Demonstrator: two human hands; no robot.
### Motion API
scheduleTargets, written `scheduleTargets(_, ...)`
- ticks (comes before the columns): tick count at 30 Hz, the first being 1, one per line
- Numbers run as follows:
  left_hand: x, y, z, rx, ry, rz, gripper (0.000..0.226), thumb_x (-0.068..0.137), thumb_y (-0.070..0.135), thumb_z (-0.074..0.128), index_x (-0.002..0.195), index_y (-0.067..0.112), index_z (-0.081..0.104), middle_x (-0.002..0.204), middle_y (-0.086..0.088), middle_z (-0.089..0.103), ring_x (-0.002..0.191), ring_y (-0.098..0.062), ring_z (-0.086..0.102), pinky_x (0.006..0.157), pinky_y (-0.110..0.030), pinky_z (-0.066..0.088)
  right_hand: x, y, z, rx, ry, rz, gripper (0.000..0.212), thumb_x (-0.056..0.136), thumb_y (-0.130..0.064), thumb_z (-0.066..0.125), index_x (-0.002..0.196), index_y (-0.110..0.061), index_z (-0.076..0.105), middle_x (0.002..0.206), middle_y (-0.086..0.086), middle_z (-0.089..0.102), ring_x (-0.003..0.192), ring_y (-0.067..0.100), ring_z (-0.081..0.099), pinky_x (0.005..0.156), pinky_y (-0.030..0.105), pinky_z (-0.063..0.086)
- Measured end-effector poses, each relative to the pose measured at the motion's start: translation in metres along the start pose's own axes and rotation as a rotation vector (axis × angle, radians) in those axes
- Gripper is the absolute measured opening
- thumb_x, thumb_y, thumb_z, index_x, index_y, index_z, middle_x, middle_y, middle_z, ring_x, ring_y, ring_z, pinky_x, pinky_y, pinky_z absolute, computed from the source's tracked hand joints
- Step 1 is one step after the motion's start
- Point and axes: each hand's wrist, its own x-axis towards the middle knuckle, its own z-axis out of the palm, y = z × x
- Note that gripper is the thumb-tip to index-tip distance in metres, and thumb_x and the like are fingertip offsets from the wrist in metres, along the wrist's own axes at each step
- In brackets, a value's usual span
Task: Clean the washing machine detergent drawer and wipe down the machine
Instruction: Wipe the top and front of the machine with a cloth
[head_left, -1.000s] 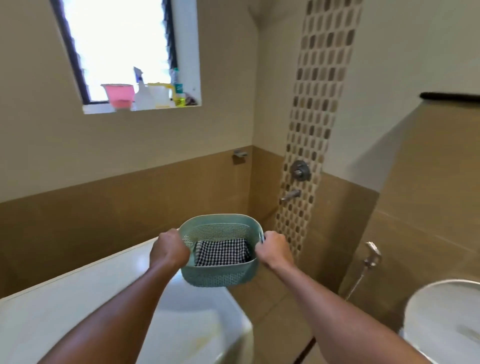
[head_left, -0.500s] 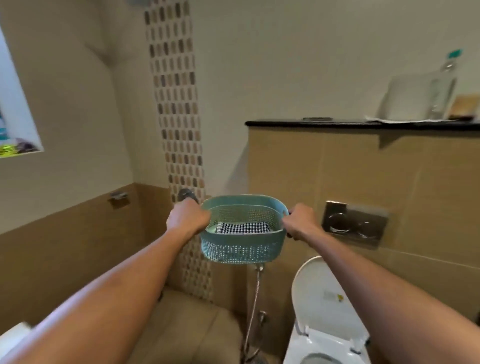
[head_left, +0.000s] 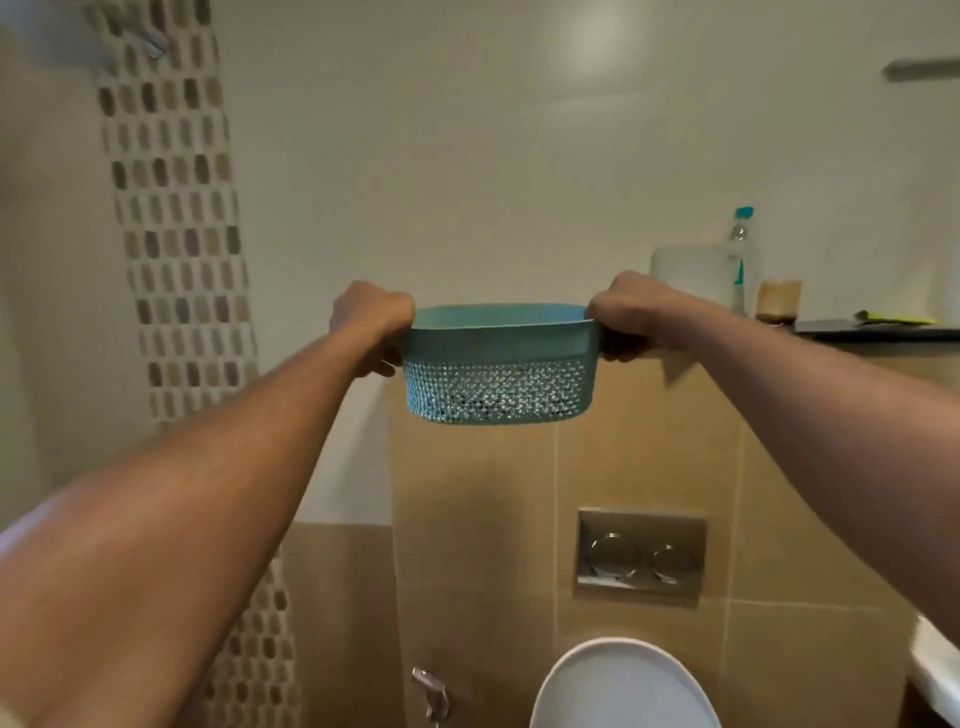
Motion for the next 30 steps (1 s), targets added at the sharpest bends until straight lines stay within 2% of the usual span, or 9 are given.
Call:
scheduleTargets(7,0.138,0.009,0.008,-0.072,-0.093,0.062,0.021,0.08,0.0,0.051,0.096,-0.008,0.061,0.086,-0.024,0.069,0.068,-0.041,0.073,0.064,-0.051,0.063,0.109,-0.047,0.014,-0.03,0.015,-0.007,0.023,0.089,-0.007,0.049,0.079,0.001,0.068,0.064,0.016,0.066,0.049,0.024,0.062,0.05,0.028,0.055)
scheduleTargets(17,0.272,-0.026,0.038,-0.143,-0.127,0.057,0.01,0.084,0.0,0.051,0.09,-0.006,0.058,0.094,-0.025,0.067,0.072,-0.044,0.072,0.066,-0.053,0.063,0.23,-0.066,0.08,-0.044,0.041,0.039,0.025,0.092,-0.007,0.044,0.087,0.002,0.067,0.068,0.016,0.064,0.049,0.023,0.06,0.05,0.027,0.052)
scheduleTargets(20,0.289,-0.041,0.05,-0.205,-0.148,0.01,0.017,0.086,0.004,0.048,0.097,-0.004,0.058,0.096,-0.023,0.065,0.065,-0.039,0.068,0.057,-0.047,0.061,0.25,-0.061,0.098,0.043,0.071,0.059,0.025,0.091,-0.016,0.046,0.094,-0.001,0.066,0.071,0.014,0.063,0.049,0.023,0.059,0.049,0.027,0.05)
scheduleTargets(22,0.292,-0.049,0.057,-0.285,-0.158,-0.024,0.021,0.091,0.02,0.045,0.097,0.003,0.055,0.097,-0.021,0.064,0.063,-0.036,0.066,0.056,-0.046,0.06,0.254,-0.056,0.105,0.126,0.054,0.068,0.037,0.093,-0.039,0.047,0.097,-0.005,0.062,0.083,0.013,0.063,0.057,0.024,0.061,0.051,0.028,0.052)
scheduleTargets(25,0.288,-0.063,0.065,-0.347,-0.154,-0.04,0.069,0.089,0.07,0.039,0.116,0.009,0.056,0.109,-0.017,0.064,0.089,-0.038,0.068,0.079,-0.054,0.06,0.248,-0.04,0.114,0.241,-0.047,0.046,0.085,0.08,-0.086,0.036,0.12,-0.014,0.054,0.108,0.013,0.064,0.088,0.03,0.068,0.066,0.039,0.06)
scheduleTargets(27,0.279,-0.075,0.071,-0.346,-0.174,0.023,0.096,0.076,0.092,0.033,0.122,0.012,0.061,0.118,-0.014,0.065,0.101,-0.037,0.066,0.091,-0.054,0.057,0.237,-0.028,0.126,0.29,-0.074,-0.045,0.102,0.071,-0.095,0.035,0.145,-0.026,0.044,0.137,0.015,0.055,0.116,0.037,0.061,0.09,0.055,0.056)
scheduleTargets(28,0.274,-0.08,0.075,-0.335,-0.199,0.067,0.103,0.068,0.097,0.033,0.118,0.013,0.064,0.118,-0.013,0.066,0.102,-0.035,0.066,0.094,-0.053,0.055,0.233,-0.022,0.134,0.285,-0.069,-0.099,0.11,0.069,-0.096,0.039,0.151,-0.024,0.039,0.15,0.015,0.045,0.128,0.037,0.052,0.102,0.059,0.047)
scheduleTargets(29,0.269,-0.085,0.078,-0.318,-0.228,0.107,0.105,0.061,0.101,0.035,0.113,0.014,0.066,0.116,-0.012,0.069,0.102,-0.033,0.067,0.096,-0.052,0.054,0.231,-0.017,0.142,0.264,-0.053,-0.139,0.116,0.066,-0.096,0.043,0.152,-0.018,0.04,0.156,0.015,0.04,0.134,0.036,0.047,0.108,0.06,0.041)
scheduleTargets(30,0.266,-0.089,0.081,-0.29,-0.259,0.155,0.104,0.058,0.101,0.042,0.109,0.015,0.067,0.112,-0.01,0.071,0.102,-0.03,0.068,0.097,-0.051,0.054,0.231,-0.013,0.15,0.226,-0.019,-0.163,0.119,0.064,-0.094,0.049,0.148,-0.01,0.045,0.154,0.015,0.043,0.133,0.035,0.049,0.109,0.057,0.042)
